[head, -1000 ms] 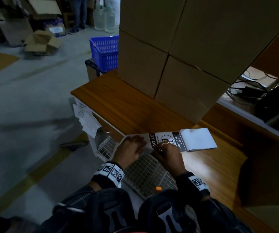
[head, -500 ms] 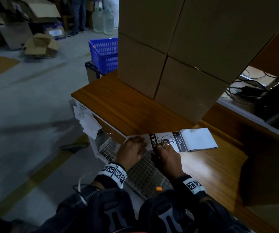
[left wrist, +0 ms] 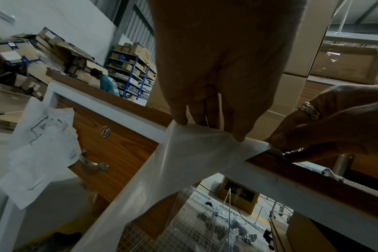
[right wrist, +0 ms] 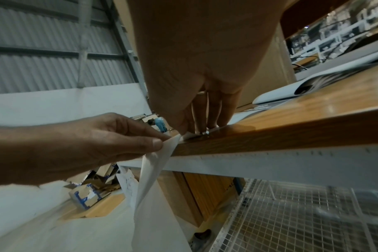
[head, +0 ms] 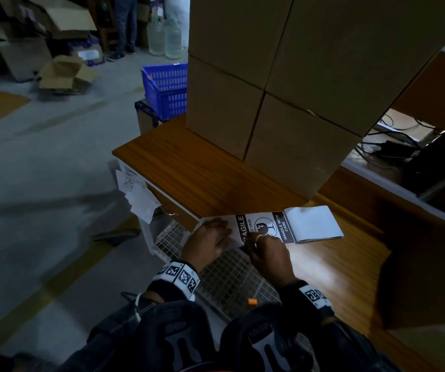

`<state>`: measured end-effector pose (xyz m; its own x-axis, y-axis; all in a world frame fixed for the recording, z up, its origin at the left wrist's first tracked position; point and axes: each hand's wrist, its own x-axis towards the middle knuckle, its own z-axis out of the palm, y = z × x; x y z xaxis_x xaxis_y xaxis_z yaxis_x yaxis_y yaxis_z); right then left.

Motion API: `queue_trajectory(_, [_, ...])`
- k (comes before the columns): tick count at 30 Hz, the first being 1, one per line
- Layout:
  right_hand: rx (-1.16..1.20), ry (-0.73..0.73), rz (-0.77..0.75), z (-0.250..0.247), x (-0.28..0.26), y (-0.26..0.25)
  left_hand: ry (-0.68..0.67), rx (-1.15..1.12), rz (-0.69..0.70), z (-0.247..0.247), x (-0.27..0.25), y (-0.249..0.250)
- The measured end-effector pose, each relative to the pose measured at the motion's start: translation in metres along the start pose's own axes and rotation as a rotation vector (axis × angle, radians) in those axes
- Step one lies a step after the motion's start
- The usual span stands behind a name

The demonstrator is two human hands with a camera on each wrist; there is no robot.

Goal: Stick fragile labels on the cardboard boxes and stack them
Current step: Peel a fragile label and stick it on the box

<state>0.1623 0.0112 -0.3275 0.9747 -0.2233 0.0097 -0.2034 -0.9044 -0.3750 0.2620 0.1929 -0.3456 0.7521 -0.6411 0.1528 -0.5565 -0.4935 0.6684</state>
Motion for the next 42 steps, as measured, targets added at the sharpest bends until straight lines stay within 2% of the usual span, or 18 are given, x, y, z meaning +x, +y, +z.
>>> queue_trajectory(4, [0.061, 0.004, 0.018, -0.002, 0.001, 0.000, 0.031, -0.034, -0.020, 0.003, -0.004, 0.004])
queue_trajectory(8, [-0.011, 0.012, 0.017, -0.003, 0.000, -0.007, 0.050, -0.046, -0.050, 0.003, -0.007, 0.007])
queue_trajectory(14, [-0.110, 0.033, 0.016, -0.008, 0.000, -0.016, 0.107, 0.012, 0.001, 0.004, -0.010, 0.012])
queue_trajectory(19, [-0.107, 0.033, 0.029, -0.005, 0.001, -0.012, 0.106, 0.002, -0.021, 0.009, -0.012, 0.007])
queue_trajectory(25, [-0.016, 0.025, 0.048, -0.008, 0.003, -0.010, 0.139, -0.005, -0.013, 0.010, -0.014, 0.011])
queue_trajectory(31, [0.306, 0.109, 0.095, -0.018, 0.002, -0.003, 0.195, 0.045, -0.030, 0.015, -0.010, 0.014])
queue_trajectory(37, [0.575, 0.274, 0.355, -0.048, 0.003, 0.030, 0.252, 0.162, 0.075, 0.013, -0.005, 0.017])
queue_trajectory(42, [0.822, 0.414, 0.628, -0.065, 0.003, 0.079, 0.218, 0.196, 0.054, 0.014, -0.005, 0.013])
